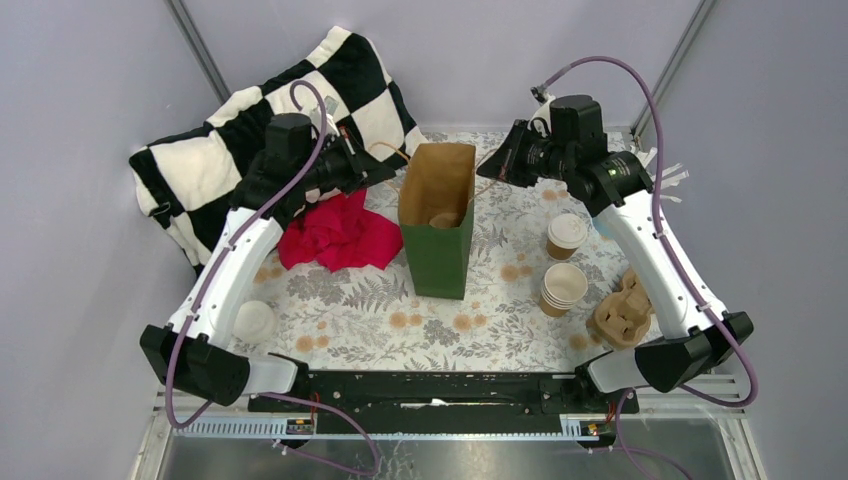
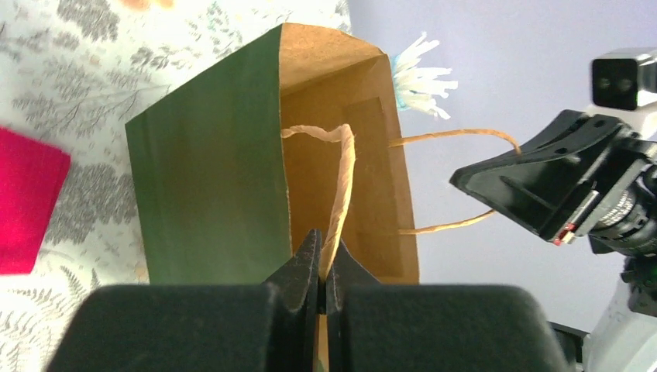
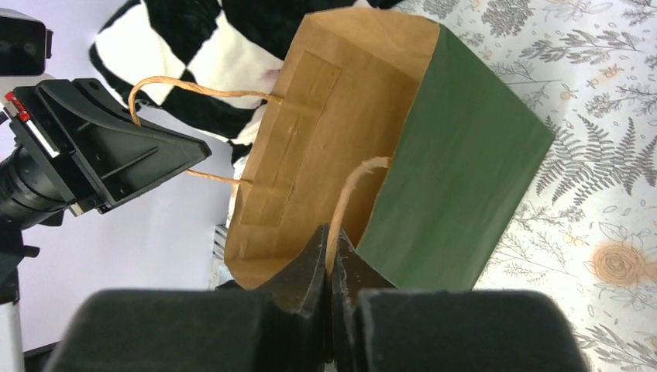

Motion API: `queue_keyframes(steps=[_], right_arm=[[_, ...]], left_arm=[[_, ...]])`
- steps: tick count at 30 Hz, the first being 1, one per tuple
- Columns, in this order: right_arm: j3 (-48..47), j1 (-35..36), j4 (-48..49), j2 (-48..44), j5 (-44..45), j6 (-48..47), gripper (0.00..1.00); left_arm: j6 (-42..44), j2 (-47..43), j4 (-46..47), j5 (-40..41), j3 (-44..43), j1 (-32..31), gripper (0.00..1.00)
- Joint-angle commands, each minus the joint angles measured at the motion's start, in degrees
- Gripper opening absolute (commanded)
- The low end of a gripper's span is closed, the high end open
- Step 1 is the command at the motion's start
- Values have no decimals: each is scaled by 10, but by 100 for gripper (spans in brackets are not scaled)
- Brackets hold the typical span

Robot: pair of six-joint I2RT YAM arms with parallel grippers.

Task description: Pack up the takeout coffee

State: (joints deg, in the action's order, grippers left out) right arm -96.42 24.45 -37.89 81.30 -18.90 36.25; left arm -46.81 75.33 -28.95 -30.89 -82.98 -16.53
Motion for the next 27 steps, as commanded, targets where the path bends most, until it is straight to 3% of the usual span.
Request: queue_keyframes(steps=[1, 5, 11, 15, 21, 27], right_arm=[[15, 3, 8, -3, 16, -25, 7], [-5, 3, -40, 4, 36, -59, 19], [-77, 3, -122, 27, 32, -108, 45], [-93, 4, -135, 39, 1, -98, 59], [-73, 43, -110, 33, 8, -108, 76], [-113, 44, -145, 83, 78, -206, 84]], left_arm=[[12, -8, -4, 8, 12, 7, 0], [26, -4, -25, -5, 20, 12, 0], [59, 7, -58, -26, -18, 12, 23], [97, 22, -125, 3, -69, 12, 52], [114, 38, -169, 32, -109, 13, 78], [136, -7, -268, 119, -104, 13, 87]])
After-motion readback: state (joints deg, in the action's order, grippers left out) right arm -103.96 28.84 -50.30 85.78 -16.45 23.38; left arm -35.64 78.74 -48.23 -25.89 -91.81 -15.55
